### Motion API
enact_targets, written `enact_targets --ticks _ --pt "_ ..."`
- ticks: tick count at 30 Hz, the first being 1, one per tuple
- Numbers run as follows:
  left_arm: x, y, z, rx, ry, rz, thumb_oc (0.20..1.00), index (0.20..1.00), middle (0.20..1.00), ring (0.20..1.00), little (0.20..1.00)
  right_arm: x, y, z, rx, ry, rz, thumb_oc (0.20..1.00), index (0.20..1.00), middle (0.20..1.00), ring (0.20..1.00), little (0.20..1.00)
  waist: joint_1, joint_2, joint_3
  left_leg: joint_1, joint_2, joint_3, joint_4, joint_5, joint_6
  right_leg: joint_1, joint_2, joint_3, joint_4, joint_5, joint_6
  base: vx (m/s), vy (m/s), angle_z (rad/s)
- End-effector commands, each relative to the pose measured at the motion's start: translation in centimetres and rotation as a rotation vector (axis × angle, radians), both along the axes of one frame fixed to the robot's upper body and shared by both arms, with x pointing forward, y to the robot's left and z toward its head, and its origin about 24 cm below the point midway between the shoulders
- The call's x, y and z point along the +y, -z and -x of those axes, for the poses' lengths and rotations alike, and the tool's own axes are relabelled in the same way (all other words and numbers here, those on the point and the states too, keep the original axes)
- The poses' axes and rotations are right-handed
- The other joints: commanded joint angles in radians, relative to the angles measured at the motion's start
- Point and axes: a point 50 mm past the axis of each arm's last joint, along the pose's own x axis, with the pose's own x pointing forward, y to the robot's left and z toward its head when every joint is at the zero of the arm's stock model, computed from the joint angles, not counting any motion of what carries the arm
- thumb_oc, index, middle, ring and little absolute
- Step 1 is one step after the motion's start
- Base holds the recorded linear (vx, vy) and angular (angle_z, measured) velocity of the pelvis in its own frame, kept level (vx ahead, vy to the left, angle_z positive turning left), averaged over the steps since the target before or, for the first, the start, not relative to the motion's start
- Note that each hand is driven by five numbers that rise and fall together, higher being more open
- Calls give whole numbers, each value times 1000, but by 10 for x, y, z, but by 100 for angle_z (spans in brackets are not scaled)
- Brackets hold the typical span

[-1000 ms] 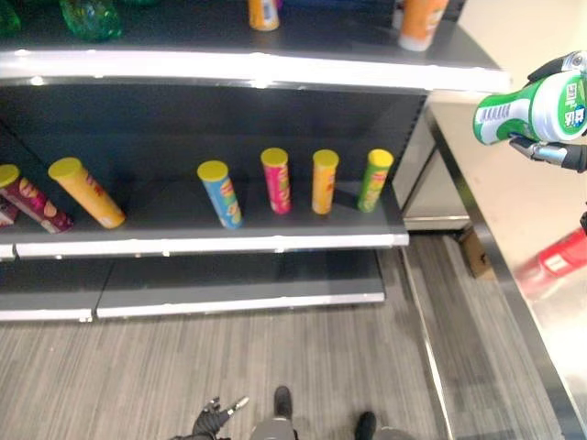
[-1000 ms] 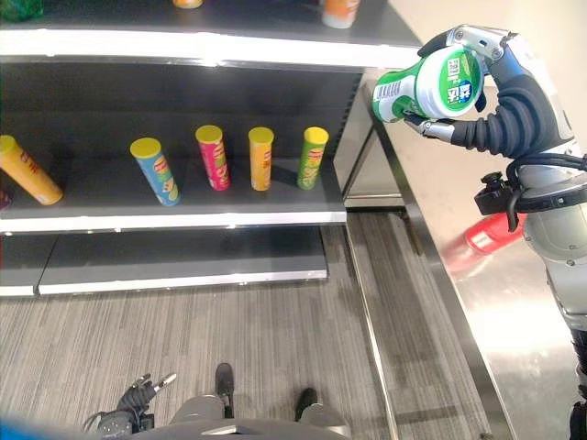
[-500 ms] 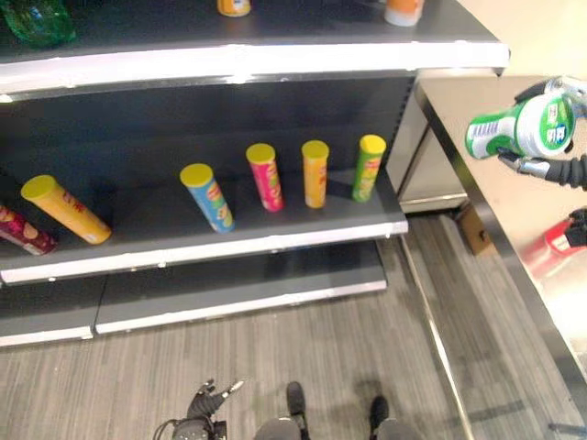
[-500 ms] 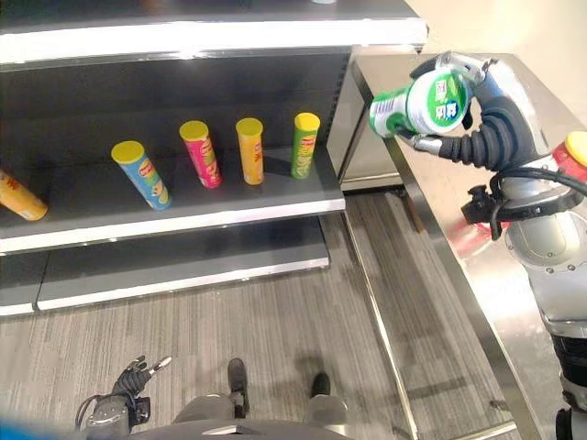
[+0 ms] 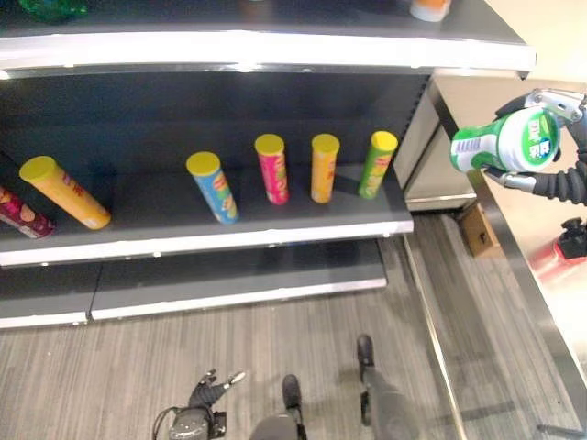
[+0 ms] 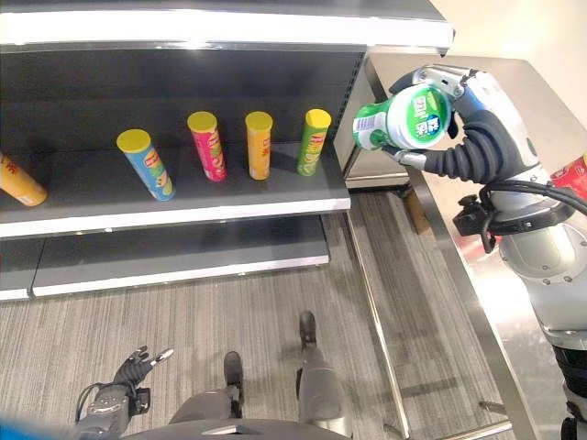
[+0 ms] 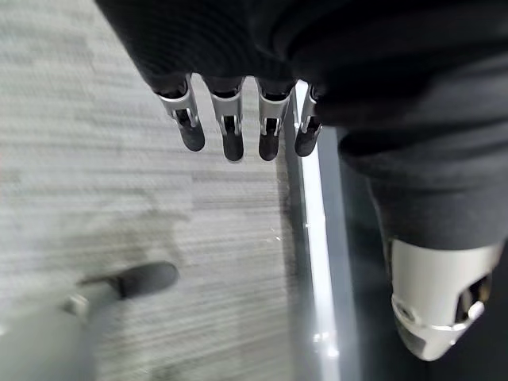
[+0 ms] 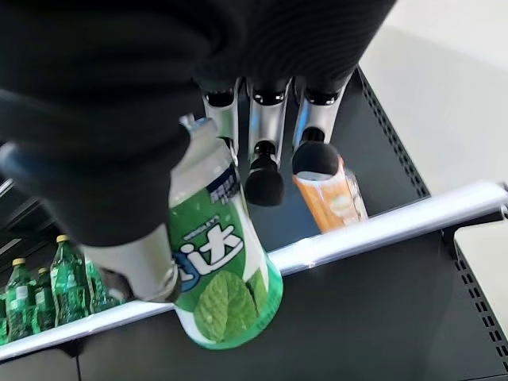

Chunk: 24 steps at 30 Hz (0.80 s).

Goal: Put the goods on the table back onto the shelves and tidy them up.

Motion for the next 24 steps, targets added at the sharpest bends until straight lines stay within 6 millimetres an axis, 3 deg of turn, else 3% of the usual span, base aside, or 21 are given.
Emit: enact_targets --ticks 1,5,11,17,24 --pt "13 -9 -6 -33 33 -54 1000 1000 1000 1000 1000 -17 -33 12 -147 53 -28 200 200 200 200 200 1 22 -24 104 59 -69 22 -169 -85 30 29 -12 50 61 7 250 -240 47" --pt "6 -4 -2 -15 49 -39 1000 1000 1000 1000 1000 -21 -35 21 -153 65 -12 200 200 200 200 200 -17 31 -49 121 100 -84 38 -186 -107 73 38 -56 50 35 -11 143 -128 38" --pt "-2 1 4 18 68 -22 1000 1000 1000 1000 1000 -7 -43 31 -212 -7 13 200 200 200 200 200 -23 38 -85 149 135 -66 44 -196 -127 138 59 -81 18 3 -26 112 -75 12" --pt "-5 6 12 47 74 -12 1000 1000 1000 1000 1000 11 -56 42 -294 -113 49 200 200 200 200 200 -12 37 -115 176 151 -54 26 -191 -136 174 69 -88 7 -22 -35 46 -34 1" --pt "-4 6 13 57 67 -17 1000 1000 1000 1000 1000 36 -72 36 -325 -188 154 200 200 200 200 200 17 24 -128 192 149 -46 13 -181 -139 200 65 -98 2 -20 -39 6 -12 0"
